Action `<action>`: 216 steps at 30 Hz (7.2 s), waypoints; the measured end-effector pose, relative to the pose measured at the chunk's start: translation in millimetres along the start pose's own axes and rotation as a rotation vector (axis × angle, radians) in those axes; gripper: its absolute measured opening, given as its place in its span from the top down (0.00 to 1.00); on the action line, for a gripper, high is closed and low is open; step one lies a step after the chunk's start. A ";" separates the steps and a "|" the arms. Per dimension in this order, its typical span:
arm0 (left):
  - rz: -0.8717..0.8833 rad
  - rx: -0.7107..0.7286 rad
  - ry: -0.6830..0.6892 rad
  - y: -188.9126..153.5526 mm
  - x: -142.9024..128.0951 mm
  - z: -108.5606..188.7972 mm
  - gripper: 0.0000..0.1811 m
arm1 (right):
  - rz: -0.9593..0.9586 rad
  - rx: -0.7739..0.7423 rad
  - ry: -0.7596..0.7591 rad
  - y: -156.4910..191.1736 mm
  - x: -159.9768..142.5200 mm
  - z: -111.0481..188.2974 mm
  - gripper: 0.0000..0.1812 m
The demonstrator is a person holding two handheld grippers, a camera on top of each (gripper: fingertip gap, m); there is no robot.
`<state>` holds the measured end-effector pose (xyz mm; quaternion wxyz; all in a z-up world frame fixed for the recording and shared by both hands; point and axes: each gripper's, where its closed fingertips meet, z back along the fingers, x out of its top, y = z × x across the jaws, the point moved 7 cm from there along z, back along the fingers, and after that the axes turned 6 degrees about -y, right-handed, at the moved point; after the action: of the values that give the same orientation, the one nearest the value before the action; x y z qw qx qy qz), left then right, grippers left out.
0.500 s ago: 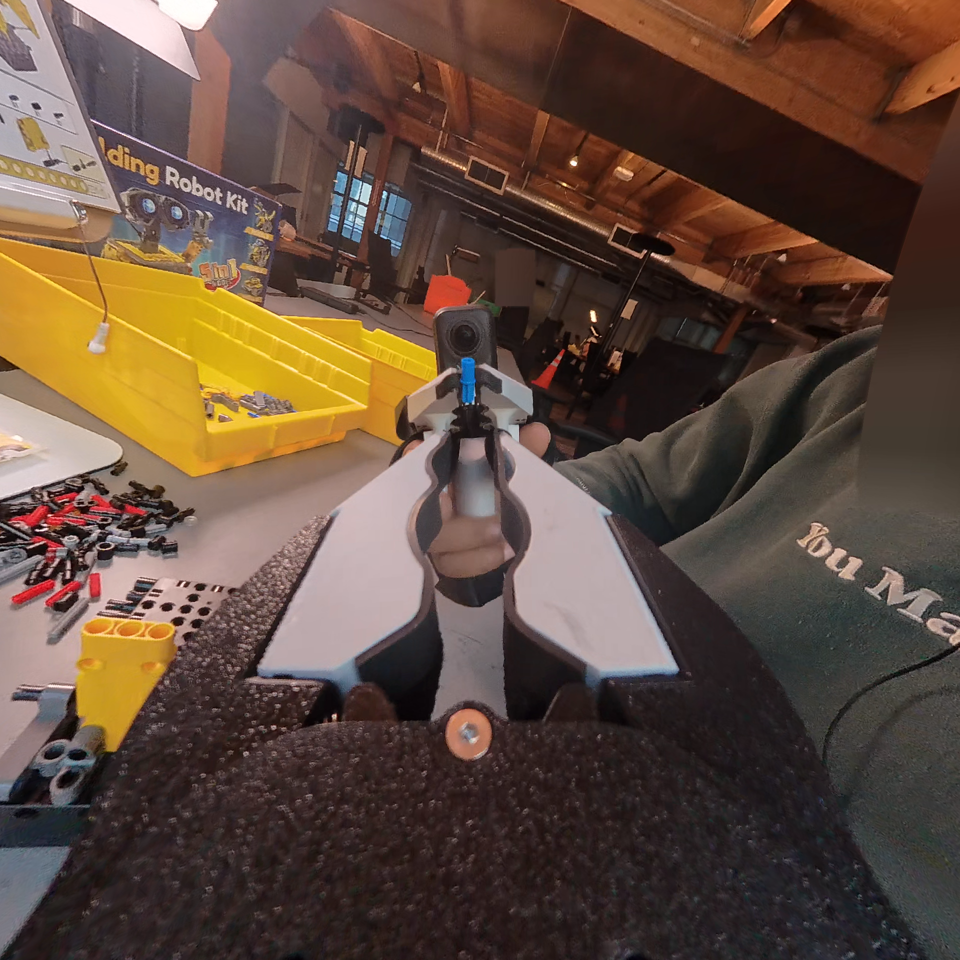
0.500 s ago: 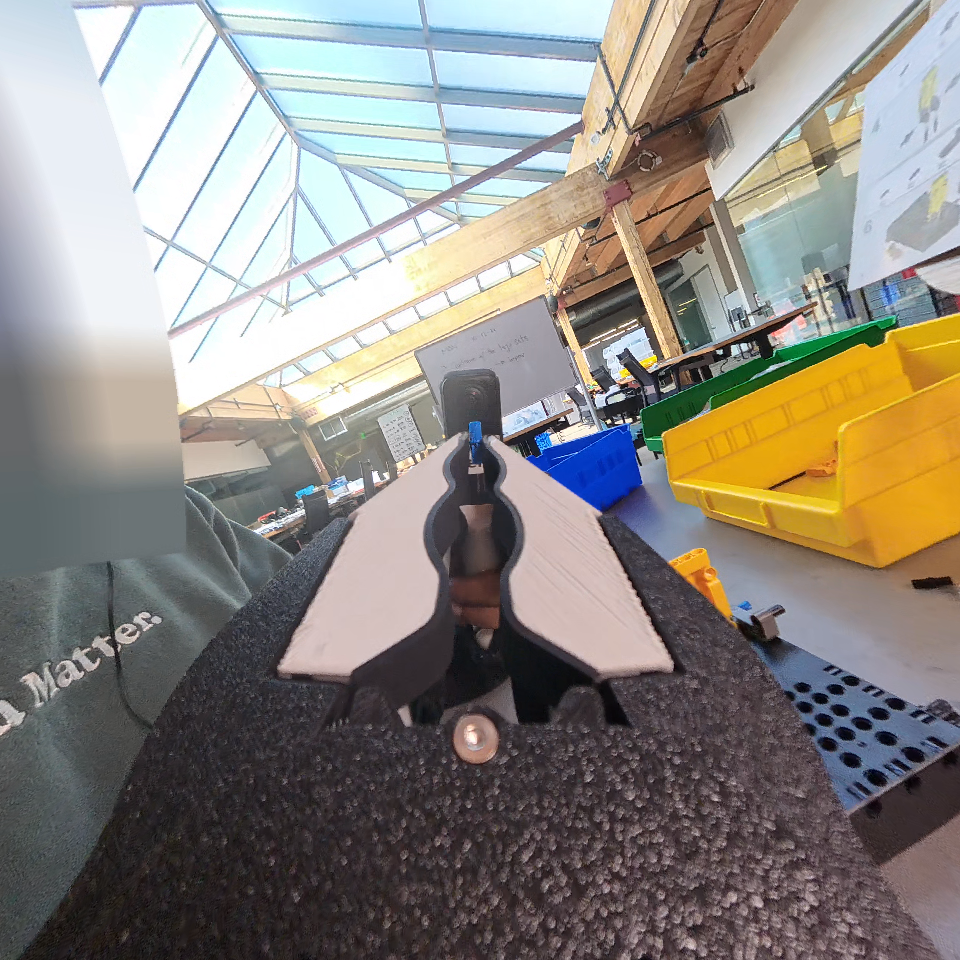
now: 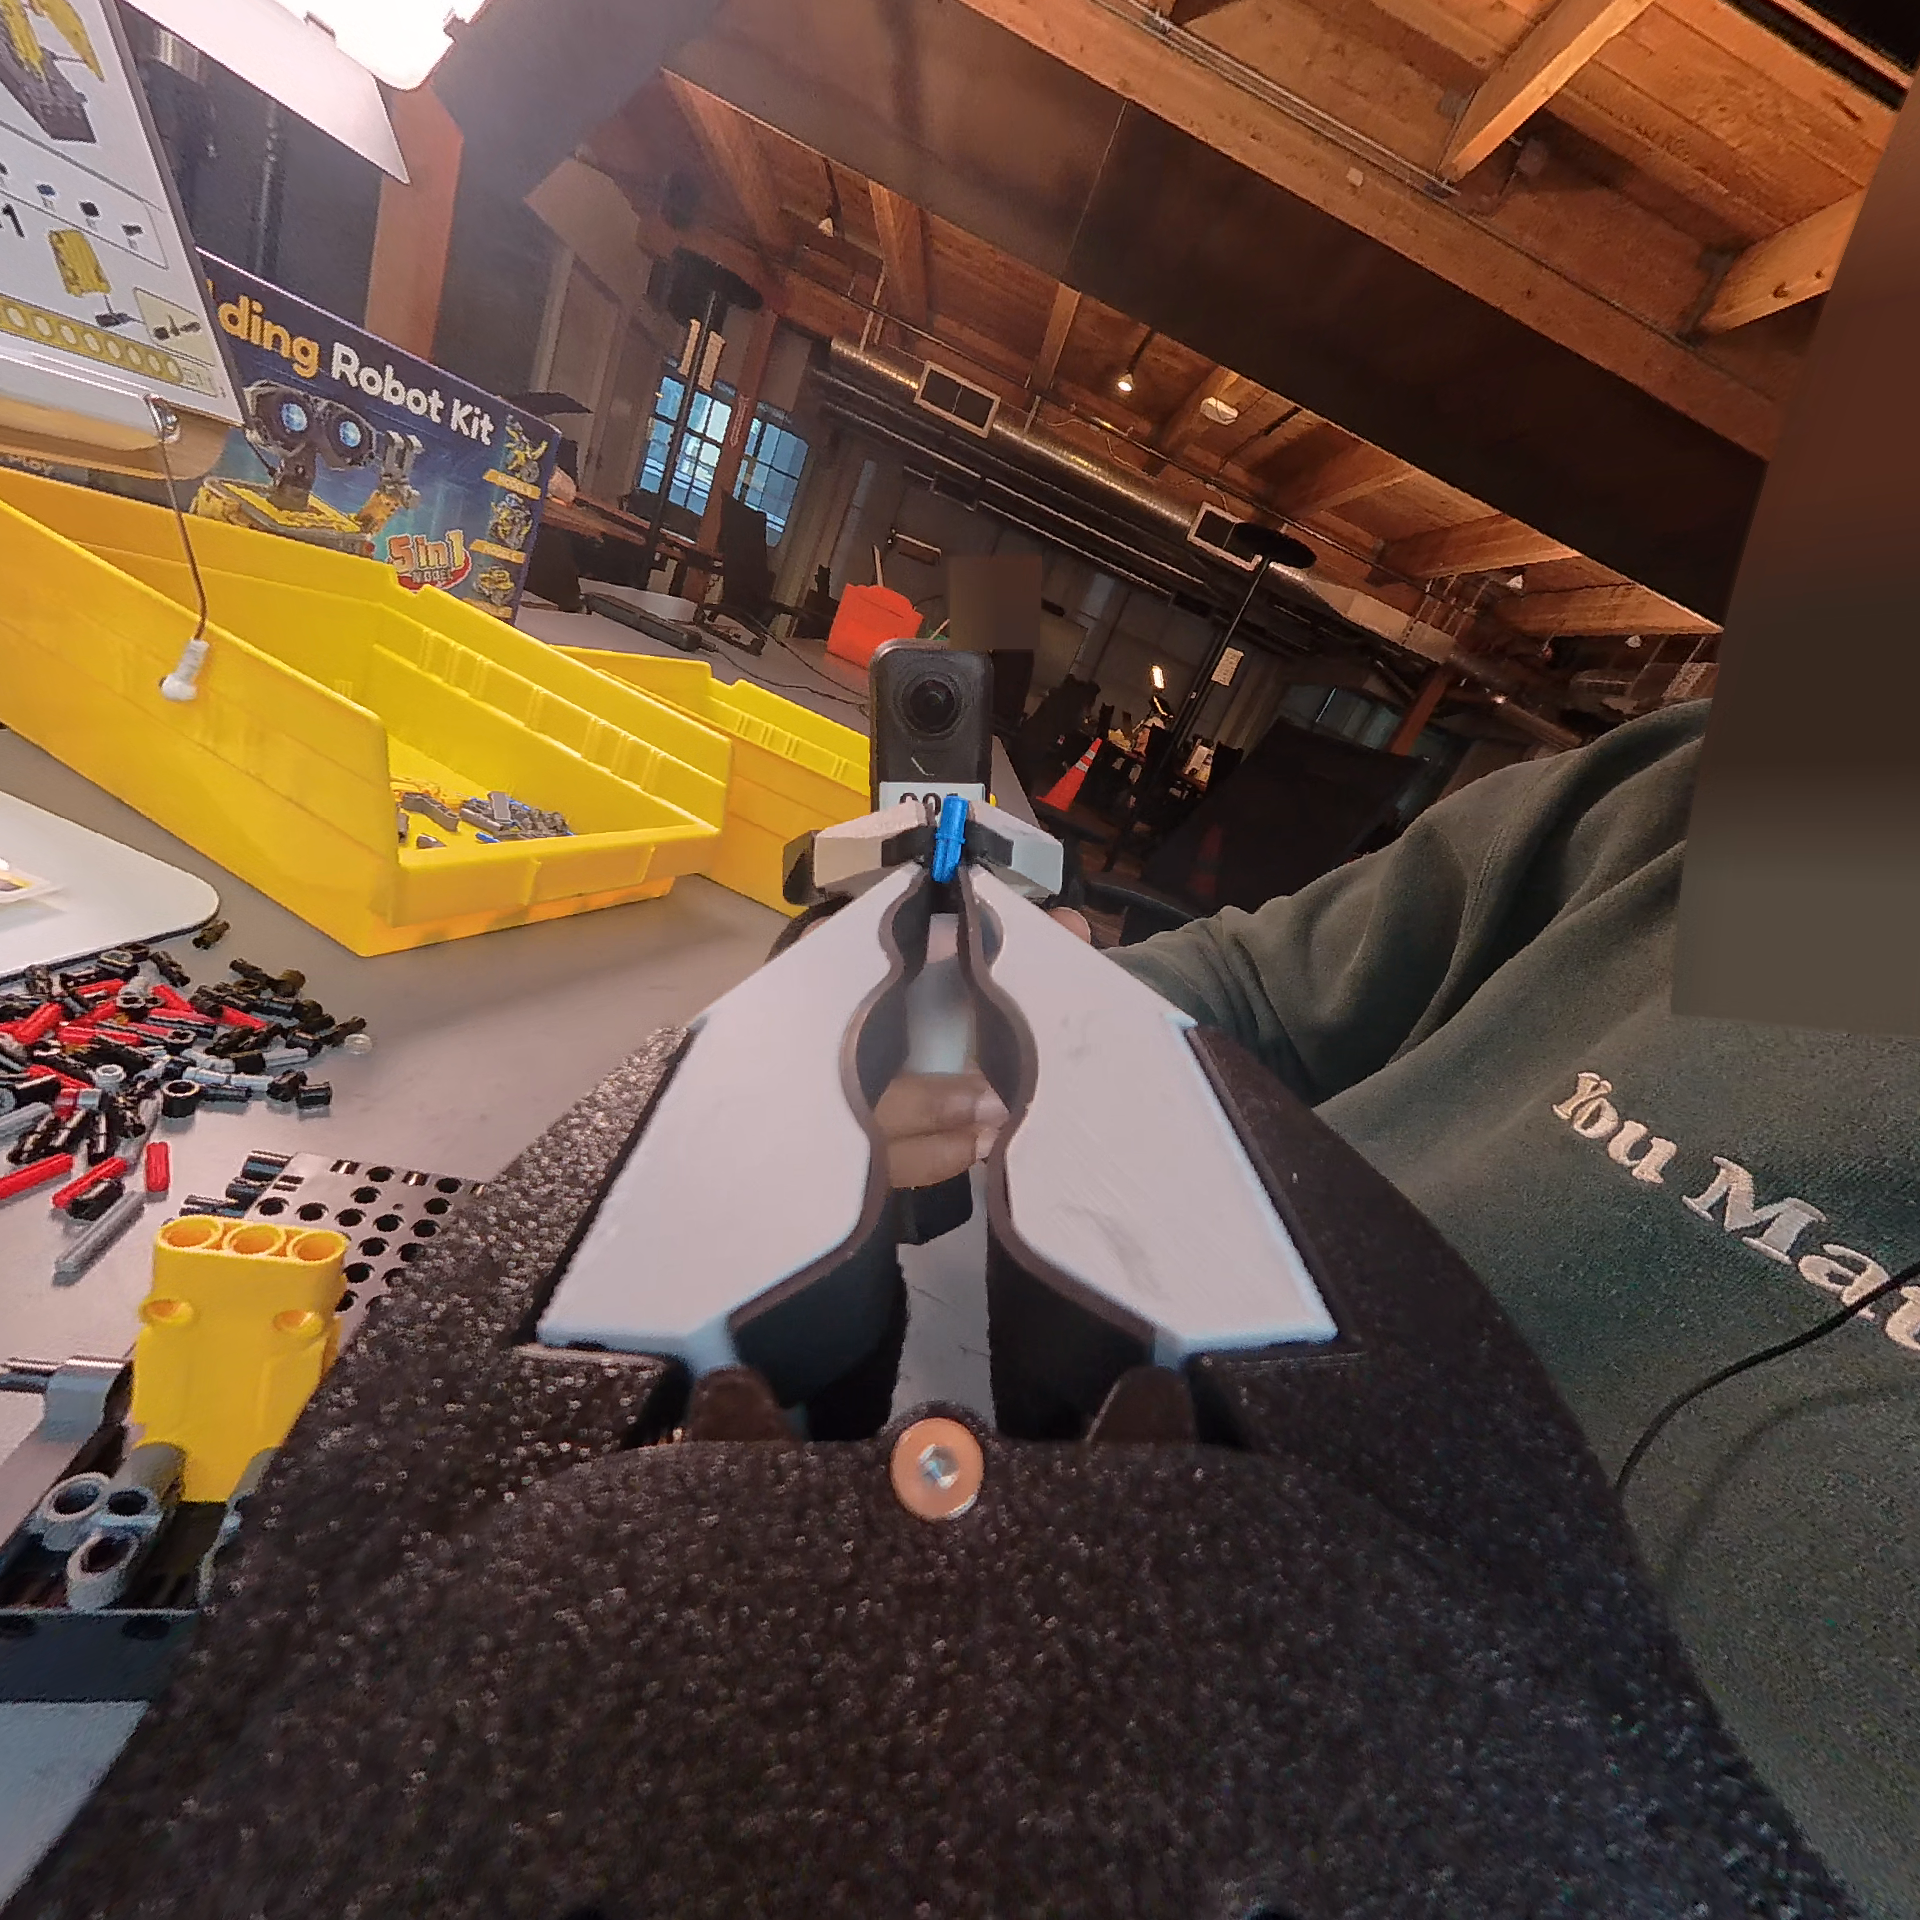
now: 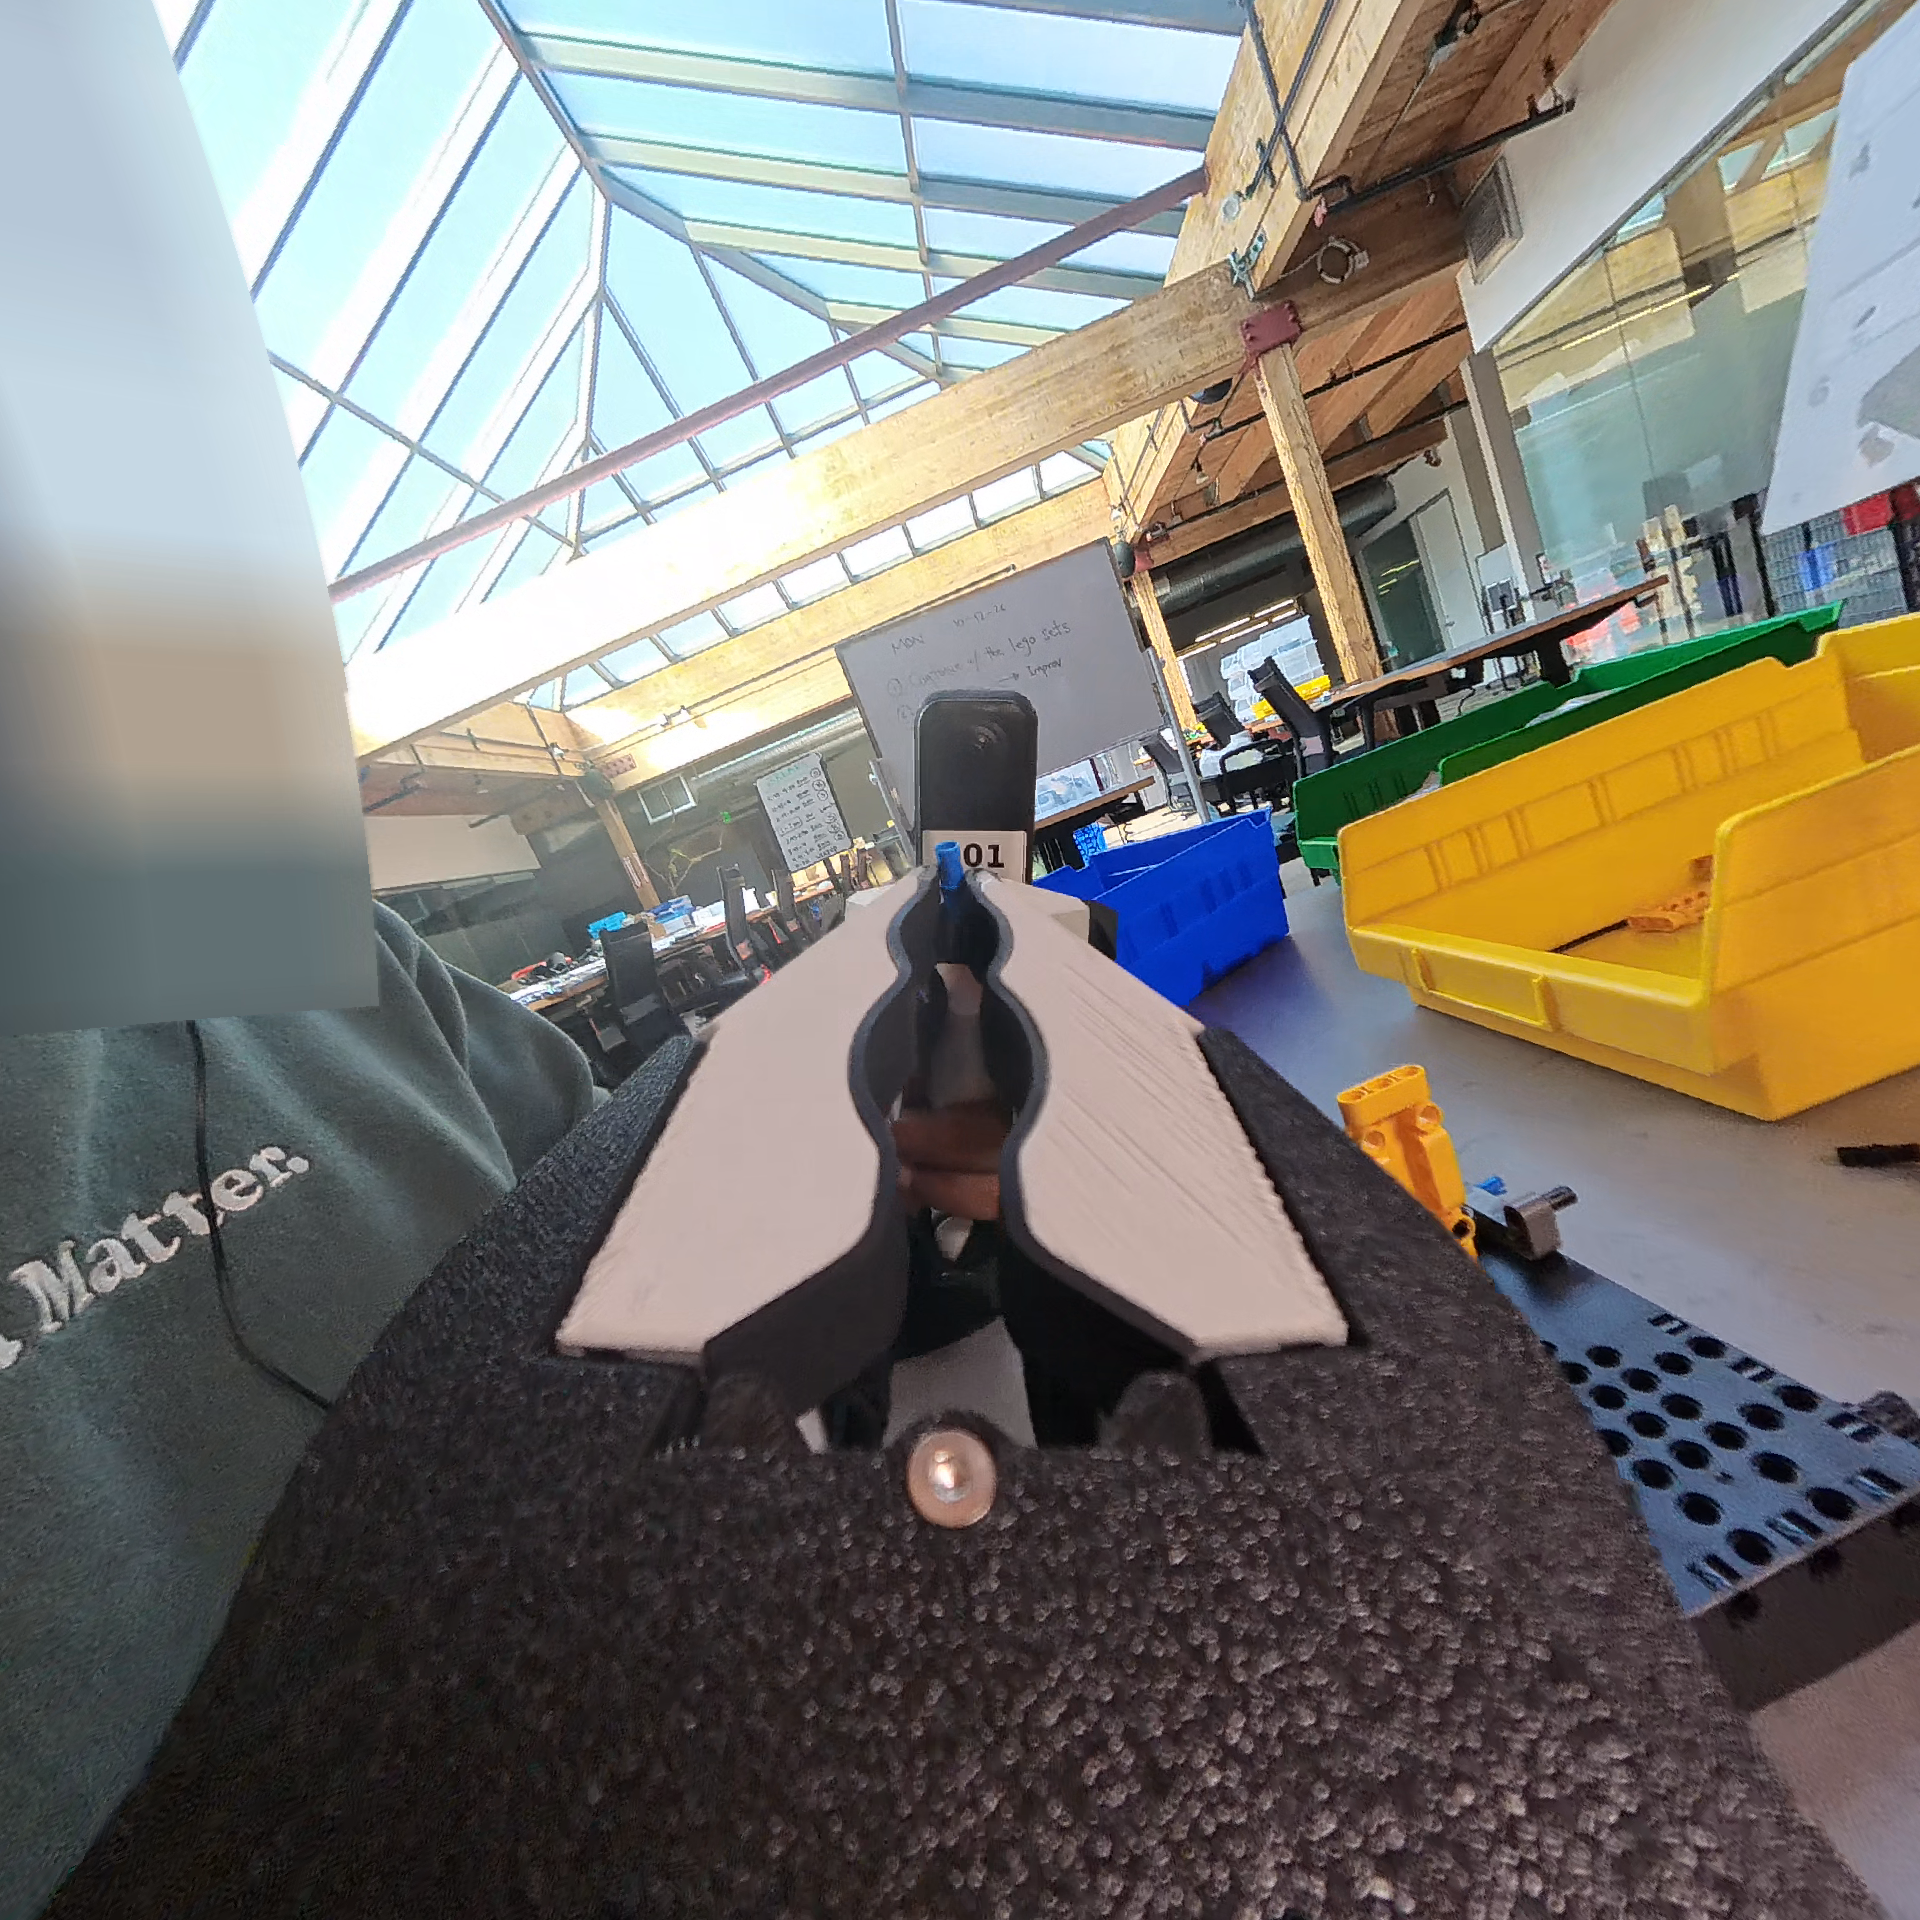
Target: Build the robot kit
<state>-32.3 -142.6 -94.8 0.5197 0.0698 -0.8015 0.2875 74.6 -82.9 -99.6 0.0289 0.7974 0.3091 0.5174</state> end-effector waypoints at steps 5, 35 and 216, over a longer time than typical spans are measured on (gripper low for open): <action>-0.026 0.006 0.021 -0.9 -1.1 1.0 0.98 | 0.058 0.007 0.046 0.6 0.7 1.3 0.97; -0.440 0.122 0.575 6.2 -42.3 10.4 0.99 | 0.492 0.040 0.653 -8.1 -30.9 20.8 0.97; -0.279 0.190 0.155 0.9 -11.4 -2.0 0.97 | 0.725 -0.145 0.455 3.4 -3.9 16.6 0.89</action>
<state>-26.0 -142.9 -104.5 0.6058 0.2066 -0.7108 0.2918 89.2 -83.2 -109.2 -0.1677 0.7160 -0.0293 0.6771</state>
